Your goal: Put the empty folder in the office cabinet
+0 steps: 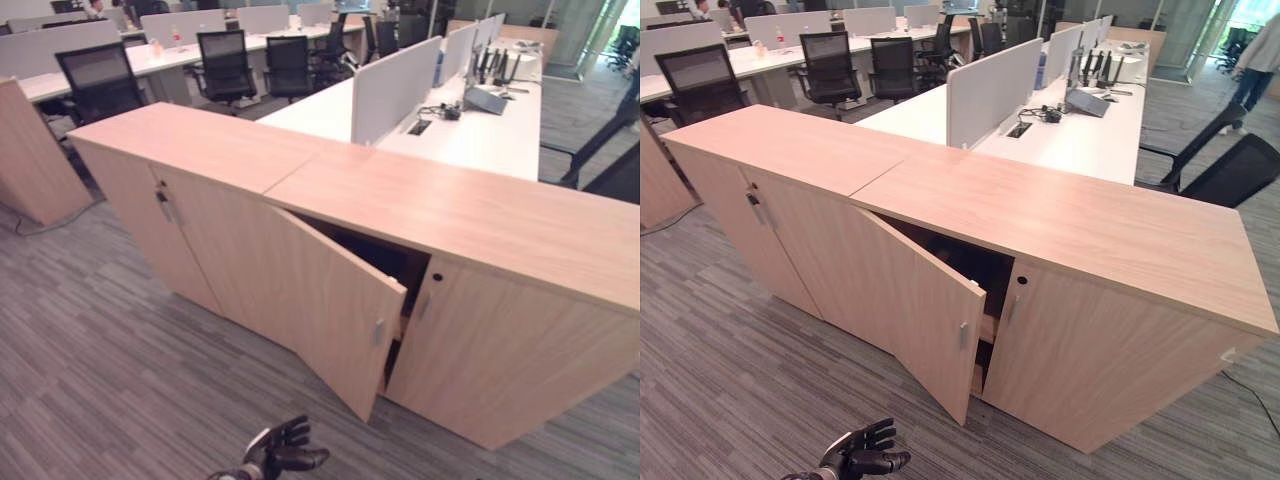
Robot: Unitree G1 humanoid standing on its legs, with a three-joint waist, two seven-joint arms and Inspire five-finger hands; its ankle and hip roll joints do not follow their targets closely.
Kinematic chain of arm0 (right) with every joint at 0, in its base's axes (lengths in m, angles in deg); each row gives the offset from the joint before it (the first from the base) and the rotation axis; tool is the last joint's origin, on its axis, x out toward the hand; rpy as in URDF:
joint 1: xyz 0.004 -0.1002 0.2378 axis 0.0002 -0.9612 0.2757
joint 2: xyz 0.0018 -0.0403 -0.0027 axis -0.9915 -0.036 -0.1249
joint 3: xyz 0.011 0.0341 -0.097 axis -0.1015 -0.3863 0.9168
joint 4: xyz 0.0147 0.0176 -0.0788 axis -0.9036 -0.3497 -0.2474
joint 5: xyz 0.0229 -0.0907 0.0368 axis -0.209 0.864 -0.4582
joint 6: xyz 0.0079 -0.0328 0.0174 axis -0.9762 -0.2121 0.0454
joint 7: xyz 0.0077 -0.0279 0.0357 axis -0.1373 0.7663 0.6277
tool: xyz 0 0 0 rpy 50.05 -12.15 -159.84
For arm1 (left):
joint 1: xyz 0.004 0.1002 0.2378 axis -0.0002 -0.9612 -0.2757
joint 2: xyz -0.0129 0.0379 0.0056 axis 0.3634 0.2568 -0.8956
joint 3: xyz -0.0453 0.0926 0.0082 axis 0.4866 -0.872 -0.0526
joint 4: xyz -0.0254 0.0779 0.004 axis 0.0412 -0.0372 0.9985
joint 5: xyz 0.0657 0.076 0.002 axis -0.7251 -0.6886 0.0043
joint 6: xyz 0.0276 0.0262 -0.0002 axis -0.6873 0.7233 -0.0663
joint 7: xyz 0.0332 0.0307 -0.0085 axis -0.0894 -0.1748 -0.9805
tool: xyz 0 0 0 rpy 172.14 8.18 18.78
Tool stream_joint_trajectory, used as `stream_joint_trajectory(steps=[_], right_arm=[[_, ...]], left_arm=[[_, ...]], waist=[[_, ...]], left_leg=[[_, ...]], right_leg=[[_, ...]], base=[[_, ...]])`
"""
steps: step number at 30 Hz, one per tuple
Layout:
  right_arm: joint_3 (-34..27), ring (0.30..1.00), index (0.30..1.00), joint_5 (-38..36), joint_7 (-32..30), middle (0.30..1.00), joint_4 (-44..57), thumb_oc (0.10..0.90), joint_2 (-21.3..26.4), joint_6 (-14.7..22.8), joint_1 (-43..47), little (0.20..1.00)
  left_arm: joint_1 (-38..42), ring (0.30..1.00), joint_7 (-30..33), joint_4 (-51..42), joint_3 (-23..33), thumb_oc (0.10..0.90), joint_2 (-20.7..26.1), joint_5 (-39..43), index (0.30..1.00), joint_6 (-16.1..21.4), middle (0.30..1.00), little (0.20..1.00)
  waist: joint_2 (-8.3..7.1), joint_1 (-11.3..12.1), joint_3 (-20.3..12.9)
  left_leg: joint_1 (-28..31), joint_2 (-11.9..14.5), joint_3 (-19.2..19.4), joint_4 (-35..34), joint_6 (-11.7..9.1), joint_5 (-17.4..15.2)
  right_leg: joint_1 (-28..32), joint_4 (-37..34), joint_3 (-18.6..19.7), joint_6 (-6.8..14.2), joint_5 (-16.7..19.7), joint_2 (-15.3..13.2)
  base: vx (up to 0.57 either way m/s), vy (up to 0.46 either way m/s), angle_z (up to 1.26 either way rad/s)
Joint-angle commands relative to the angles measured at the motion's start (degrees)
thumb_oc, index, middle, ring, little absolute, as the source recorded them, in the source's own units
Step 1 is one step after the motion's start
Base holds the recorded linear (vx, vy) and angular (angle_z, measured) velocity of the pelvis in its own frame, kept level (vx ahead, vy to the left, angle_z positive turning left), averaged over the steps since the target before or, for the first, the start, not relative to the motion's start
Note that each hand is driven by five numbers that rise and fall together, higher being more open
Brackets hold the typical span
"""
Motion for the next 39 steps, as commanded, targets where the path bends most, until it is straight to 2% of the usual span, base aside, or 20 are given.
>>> stream_joint_trajectory(steps=[1, 3, 4, 5, 6, 7, 9, 10, 11, 14, 17, 19, 21, 22, 24, 28, 29, 35, 37, 39], right_arm=[[-0.6, 0.9, 0.9, 0.0, 0.8, 0.9, -2.7, 0.8, 3.4, 1.7, 3.2, 0.9], [-0.4, 0.9, 0.9, 0.4, 1.1, 0.9, -2.6, 0.8, 3.6, 1.7, 2.8, 0.9], [0.2, 0.9, 0.9, 1.3, 1.4, 0.9, -2.3, 0.8, 4.0, 1.7, 2.4, 0.9], [0.6, 0.9, 0.9, 1.9, 1.9, 0.9, -1.7, 0.8, 4.5, 1.5, 2.1, 0.9], [0.6, 0.9, 0.9, 1.9, 1.9, 0.9, -1.7, 0.8, 4.5, 1.5, 2.2, 0.9], [1.0, 0.9, 0.9, 2.0, 1.9, 0.9, -1.6, 0.8, 4.4, 1.3, 2.1, 0.9], [1.8, 0.9, 0.9, 2.5, 2.1, 0.9, -1.9, 0.8, 4.1, 0.6, 2.6, 0.9], [1.8, 0.9, 0.9, 2.5, 2.1, 0.9, -1.9, 0.8, 4.1, 0.6, 2.6, 0.9], [3.3, 0.9, 0.9, 4.7, 2.1, 0.9, -2.2, 0.8, 3.0, 0.0, 2.8, 0.9], [3.9, 0.9, 0.9, 6.5, 2.7, 0.9, -2.9, 0.8, 2.4, -0.4, 2.9, 0.9], [3.9, 0.9, 0.9, 6.2, 3.1, 0.9, -3.5, 0.8, 2.3, -0.3, 3.7, 0.9], [3.5, 0.9, 0.9, 6.0, 2.7, 0.9, -4.7, 0.8, 1.4, 0.3, 3.7, 0.9], [3.5, 0.9, 0.9, 6.3, 2.2, 0.9, -4.9, 0.8, 1.1, 0.6, 3.5, 0.9], [3.4, 0.9, 0.9, 6.9, 1.3, 0.9, -5.3, 0.8, 0.9, 1.1, 3.4, 0.9], [3.0, 0.9, 0.9, 6.4, -1.0, 0.9, -7.4, 0.8, 0.1, 2.9, 1.4, 0.9], [3.1, 0.9, 0.9, 8.6, -1.2, 0.9, -10.1, 0.8, 0.2, 2.8, 0.1, 0.9], [4.9, 0.9, 0.9, 13.8, -0.8, 0.9, -10.9, 0.8, 0.5, 2.0, -0.3, 0.9], [13.9, 0.9, 0.9, 28.4, 0.9, 0.9, -7.5, 0.8, 0.5, 1.3, 0.3, 0.9], [18.5, 0.9, 0.9, 34.7, 0.7, 0.9, -4.9, 0.8, 1.0, 1.4, 0.9, 0.9], [25.9, 0.9, 0.9, 42.7, -0.2, 0.9, 0.4, 0.8, 2.4, 2.1, 3.8, 0.9]], left_arm=[[7.6, 0.9, -1.2, -2.3, 1.2, 0.8, -2.2, -1.4, 0.9, 4.5, 0.9, 0.9], [8.4, 0.9, -1.0, -1.9, 1.1, 0.8, -1.8, -2.8, 0.9, 5.0, 0.9, 0.9], [9.9, 0.9, 0.1, -1.8, 1.2, 0.8, -1.1, -5.0, 0.9, 5.7, 0.9, 0.9], [11.2, 0.9, 2.1, -0.7, 2.7, 0.8, -0.7, -5.7, 0.9, 6.3, 0.9, 0.9], [11.3, 0.9, 2.2, -0.6, 2.7, 0.8, -0.7, -5.7, 0.9, 6.3, 0.9, 0.9], [12.3, 0.9, 3.0, 1.2, 3.7, 0.8, -1.2, -4.6, 0.9, 6.2, 0.9, 0.9], [13.3, 0.9, 4.0, 6.2, 6.4, 0.8, -2.8, -0.8, 0.9, 5.8, 0.9, 0.9], [13.3, 0.9, 4.0, 6.2, 6.4, 0.8, -2.8, -0.8, 0.9, 5.8, 0.9, 0.9], [13.0, 0.9, 4.2, 10.2, 8.8, 0.8, -4.9, 3.4, 0.9, 5.8, 0.9, 0.9], [12.2, 0.9, 3.0, 16.8, 10.8, 0.8, -6.7, 4.8, 0.9, 5.1, 0.9, 0.9], [12.2, 0.9, 3.3, 23.6, 12.1, 0.8, -7.5, 0.7, 0.9, 5.6, 0.9, 0.9], [11.2, 0.9, 6.9, 32.3, 14.5, 0.8, -7.3, -8.3, 0.9, 7.1, 0.9, 0.9], [10.8, 0.9, 9.3, 33.9, 14.5, 0.8, -6.8, -12.7, 0.9, 7.5, 0.9, 0.9], [10.5, 0.9, 14.0, 35.2, 13.5, 0.8, -5.9, -19.4, 0.9, 8.1, 0.9, 0.9], [8.9, 0.9, 17.7, 34.4, 11.1, 0.8, -5.0, -25.6, 0.9, 9.4, 0.9, 0.9], [7.1, 0.9, 16.2, 35.5, 10.9, 0.8, -4.5, -26.5, 0.9, 9.6, 0.9, 0.9], [6.3, 0.9, 13.8, 36.7, 12.3, 0.8, -4.4, -24.1, 0.9, 9.1, 0.9, 0.9], [5.9, 0.9, 10.2, 37.1, 14.5, 0.8, -4.6, -20.0, 0.9, 8.9, 0.9, 0.9], [6.3, 0.9, 9.6, 35.8, 13.2, 0.8, -4.6, -20.6, 0.9, 9.2, 0.9, 0.9], [9.2, 0.9, 9.9, 30.5, 6.2, 0.8, -3.6, -25.8, 0.9, 10.4, 0.9, 0.9]], waist=[[-0.61, -0.8, 2.7], [-0.46, -1.4, 2.7], [-0.61, -2.1, 3.4], [-0.81, -2.0, 4.3], [-0.74, -2.1, 4.4], [-1.43, -1.4, 4.9], [-1.9, -0.5, 4.9], [-1.91, -0.5, 4.8], [-1.91, 0.6, 4.9], [-1.65, 1.2, 5.0], [-0.98, 1.4, 5.2], [-0.39, 1.6, 3.4], [-0.43, 1.6, 2.8], [-0.43, 1.6, 2.3], [-0.37, 1.7, 1.5], [-0.41, 1.7, 1.2], [-0.41, 1.7, 1.1], [-0.79, 2.3, 0.9], [-1.01, 2.6, 0.9], [-1.12, 2.6, 1.6]], left_leg=[[1.1, 2.9, -0.1, 4.5, -0.3, -3.5], [1.5, 3.6, -0.4, 7.2, -0.5, -5.4], [0.8, 4.2, -0.3, 12.9, 0.1, -5.7], [-1.3, 4.0, -2.7, 19.9, 1.4, -3.9], [-1.7, 4.2, -2.8, 20.4, 1.3, -4.0], [-4.1, 1.9, -5.1, 22.4, 3.0, -2.4], [-8.2, -4.5, -11.3, 23.2, 4.6, -4.7], [-8.3, -4.6, -11.3, 23.2, 4.6, -4.7], [-8.9, -10.0, -17.7, 19.4, 5.2, -8.8], [-11.1, -13.7, -22.6, 17.5, 4.4, -7.6], [-9.4, -13.7, -22.6, 14.2, 4.6, -7.2], [-5.4, -13.1, -22.4, 7.6, 5.0, -5.8], [-4.1, -12.8, -22.1, 4.9, 5.0, -4.9], [-3.4, -12.7, -21.8, 3.2, 5.2, -4.4], [-2.5, -12.6, -21.8, -0.3, 5.4, -3.0], [-2.3, -12.9, -21.7, -0.3, 5.5, -3.8], [-2.6, -13.1, -21.5, -0.3, 5.6, -3.9], [-3.1, -13.5, -21.9, -0.3, 6.0, -3.9], [-3.1, -13.6, -22.0, -0.3, 6.2, -3.9], [-3.1, -13.8, -22.2, -0.3, 6.4, -4.0]], right_leg=[[2.5, 0.4, 0.1, 1.1, -7.5, 2.1], [3.5, 0.4, 1.6, 1.0, -8.4, 2.8], [4.2, 0.5, 3.2, 0.3, -8.4, 3.4], [4.2, 1.6, 5.4, -0.8, -8.5, 3.9], [4.0, 1.8, 5.4, -0.8, -8.6, 4.0], [3.2, 2.4, 6.1, -1.5, -7.8, 3.7], [2.6, 2.9, 8.3, -1.3, -7.5, 3.4], [2.5, 2.9, 8.3, -1.3, -7.5, 3.3], [2.1, 3.6, 12.0, -0.6, -7.1, 2.7], [1.5, 4.3, 14.4, -0.2, -6.7, 2.9], [1.5, 4.7, 15.7, -0.2, -6.8, 3.7], [2.3, 4.1, 15.6, -0.1, -6.8, 3.6], [2.5, 3.7, 15.2, 0.0, -6.8, 3.5], [2.4, 3.3, 14.9, 0.2, -6.5, 3.3], [2.0, 1.9, 14.0, 0.8, -5.3, 2.9], [2.6, 0.6, 13.4, 1.4, -5.0, 2.5], [2.3, 0.4, 13.1, 1.7, -4.8, 2.3], [2.1, 0.4, 12.7, 1.8, -4.4, 1.8], [2.1, 0.4, 12.5, 1.9, -4.3, 1.6], [1.8, 0.6, 12.6, 1.9, -4.1, 1.5]], base=[[0.1, -0.097, -0.15], [0.09, -0.082, -0.22], [-0.02, -0.141, -0.36], [-0.02, -0.143, -0.38], [-0.13, -0.098, -0.7], [-0.13, -0.038, -1.32], [-0.07, -0.004, -1.18], [0.06, 0.109, -0.43], [0.07, 0.115, -0.41], [0.04, 0.095, -0.95], [0.02, 0.062, -0.52], [0.09, 0.115, -0.35], [0.05, 0.05, -0.26], [0.0, 0.048, -0.02], [-0.01, 0.064, 0.15], [0.01, 0.052, 0.05], [-0.01, 0.044, 0.08], [-0.01, 0.024, 0.04], [-0.02, 0.013, 0.08], [-0.07, 0.025, 0.0]])
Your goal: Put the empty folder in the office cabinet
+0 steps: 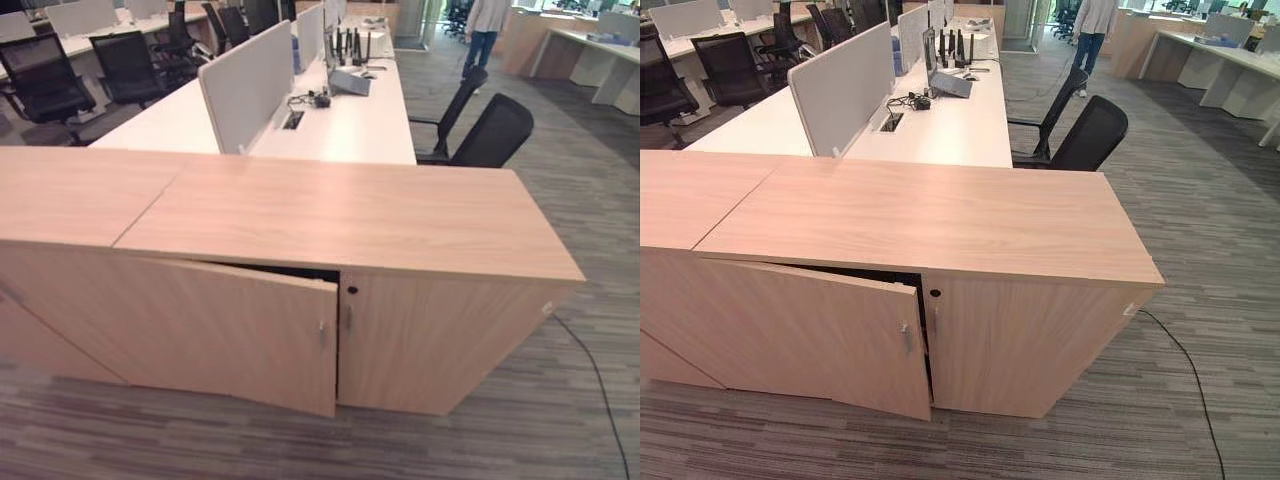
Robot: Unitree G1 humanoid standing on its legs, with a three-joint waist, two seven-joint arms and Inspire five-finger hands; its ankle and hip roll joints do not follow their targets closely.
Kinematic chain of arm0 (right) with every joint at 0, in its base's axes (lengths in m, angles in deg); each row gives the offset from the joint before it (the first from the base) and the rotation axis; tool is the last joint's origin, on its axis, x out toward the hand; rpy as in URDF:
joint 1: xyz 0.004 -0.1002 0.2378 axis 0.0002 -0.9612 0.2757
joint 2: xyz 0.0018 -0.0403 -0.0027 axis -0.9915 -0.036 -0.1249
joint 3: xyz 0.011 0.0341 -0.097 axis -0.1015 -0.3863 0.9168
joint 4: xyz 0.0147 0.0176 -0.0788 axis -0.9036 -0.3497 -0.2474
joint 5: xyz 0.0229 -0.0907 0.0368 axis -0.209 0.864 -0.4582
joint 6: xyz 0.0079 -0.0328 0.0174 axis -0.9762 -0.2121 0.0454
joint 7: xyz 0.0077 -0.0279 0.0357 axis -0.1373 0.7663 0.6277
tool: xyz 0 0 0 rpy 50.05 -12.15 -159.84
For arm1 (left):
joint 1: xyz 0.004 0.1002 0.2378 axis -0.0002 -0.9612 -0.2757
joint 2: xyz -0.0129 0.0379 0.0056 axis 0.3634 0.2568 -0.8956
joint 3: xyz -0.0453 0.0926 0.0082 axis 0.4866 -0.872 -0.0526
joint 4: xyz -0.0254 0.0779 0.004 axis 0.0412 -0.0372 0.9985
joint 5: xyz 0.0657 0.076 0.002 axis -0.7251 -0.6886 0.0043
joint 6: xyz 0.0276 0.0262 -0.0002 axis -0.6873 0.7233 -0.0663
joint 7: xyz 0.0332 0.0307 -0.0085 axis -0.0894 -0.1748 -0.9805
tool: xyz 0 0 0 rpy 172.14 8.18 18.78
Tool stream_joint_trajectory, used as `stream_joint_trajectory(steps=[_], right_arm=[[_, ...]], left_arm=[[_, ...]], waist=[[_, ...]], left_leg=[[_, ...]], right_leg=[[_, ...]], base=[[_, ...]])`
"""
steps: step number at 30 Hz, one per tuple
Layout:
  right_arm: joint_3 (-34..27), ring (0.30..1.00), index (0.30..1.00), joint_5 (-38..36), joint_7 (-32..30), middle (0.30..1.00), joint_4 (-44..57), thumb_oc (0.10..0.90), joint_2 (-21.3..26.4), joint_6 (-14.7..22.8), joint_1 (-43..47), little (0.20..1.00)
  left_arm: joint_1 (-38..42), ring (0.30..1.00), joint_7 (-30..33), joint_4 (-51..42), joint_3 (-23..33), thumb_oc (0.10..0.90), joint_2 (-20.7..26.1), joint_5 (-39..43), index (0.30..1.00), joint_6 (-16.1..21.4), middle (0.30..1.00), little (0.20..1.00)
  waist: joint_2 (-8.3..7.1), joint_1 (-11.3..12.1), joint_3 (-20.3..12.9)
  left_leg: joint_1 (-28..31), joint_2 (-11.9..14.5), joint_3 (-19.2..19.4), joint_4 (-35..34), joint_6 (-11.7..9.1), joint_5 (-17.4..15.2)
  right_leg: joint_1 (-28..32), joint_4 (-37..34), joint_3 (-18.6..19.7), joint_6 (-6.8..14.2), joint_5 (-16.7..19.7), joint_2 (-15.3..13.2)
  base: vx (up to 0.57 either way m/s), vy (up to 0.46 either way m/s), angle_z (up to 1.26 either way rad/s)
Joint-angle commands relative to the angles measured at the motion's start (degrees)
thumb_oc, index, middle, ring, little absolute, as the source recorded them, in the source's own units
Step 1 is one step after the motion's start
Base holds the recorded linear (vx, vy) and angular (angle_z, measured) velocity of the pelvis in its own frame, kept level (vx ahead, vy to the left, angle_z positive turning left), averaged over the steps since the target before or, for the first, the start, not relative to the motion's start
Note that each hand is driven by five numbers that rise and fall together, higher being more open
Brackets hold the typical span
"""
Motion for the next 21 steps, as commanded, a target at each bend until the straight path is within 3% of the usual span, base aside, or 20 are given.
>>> stream_joint_trajectory(steps=[1, 11, 15, 21], right_arm=[[0.8, 0.9, 0.9, 8.4, -1.3, 0.9, 0.6, 0.8, 3.7, 1.9, 2.8, 0.9], [7.5, 0.9, 0.9, 17.5, -4.0, 0.9, 4.6, 0.8, 3.6, 3.1, 4.8, 0.9], [13.0, 0.9, 0.9, 22.1, -1.9, 0.9, 6.3, 0.8, 1.4, 2.8, 5.6, 0.9], [11.4, 0.9, 0.9, 21.1, -1.3, 0.9, 5.7, 0.8, 0.9, 2.2, 5.1, 0.9]], left_arm=[[6.7, 0.9, -0.6, -4.2, -3.3, 0.8, -1.1, -6.0, 0.9, 4.0, 0.9, 0.9], [8.6, 0.9, 1.1, -8.4, -7.8, 0.8, -0.6, -11.4, 0.9, 5.5, 0.9, 0.9], [8.1, 0.9, -1.8, -1.7, -5.4, 0.8, -3.1, -7.3, 0.9, 3.3, 0.9, 0.9], [6.9, 0.9, -2.9, 1.9, -2.8, 0.8, -3.5, -7.2, 0.9, 2.2, 0.9, 0.9]], waist=[[0.29, 0.2, -0.3], [-0.13, 0.2, -0.9], [-0.2, 0.6, -1.3], [-0.15, 0.8, -1.8]], left_leg=[[0.3, -1.0, 0.0, 0.0, -0.1, -4.7], [2.1, -0.6, 0.8, 0.0, 0.0, -5.8], [2.6, -0.6, 1.0, 0.0, 0.1, -5.9], [3.3, -0.6, 1.0, 0.0, 0.1, -6.1]], right_leg=[[-1.2, 0.4, -4.0, 5.0, -1.2, -1.1], [0.5, 0.4, -3.5, 5.1, -2.0, -1.1], [0.8, 0.4, -3.3, 5.0, -2.1, -0.9], [1.5, 0.4, -3.5, 4.8, -2.5, -0.9]], base=[[-0.05, 0.018, 0.02], [0.02, 0.001, -0.04], [0.02, 0.005, -0.08], [0.02, 0.002, 0.01]])
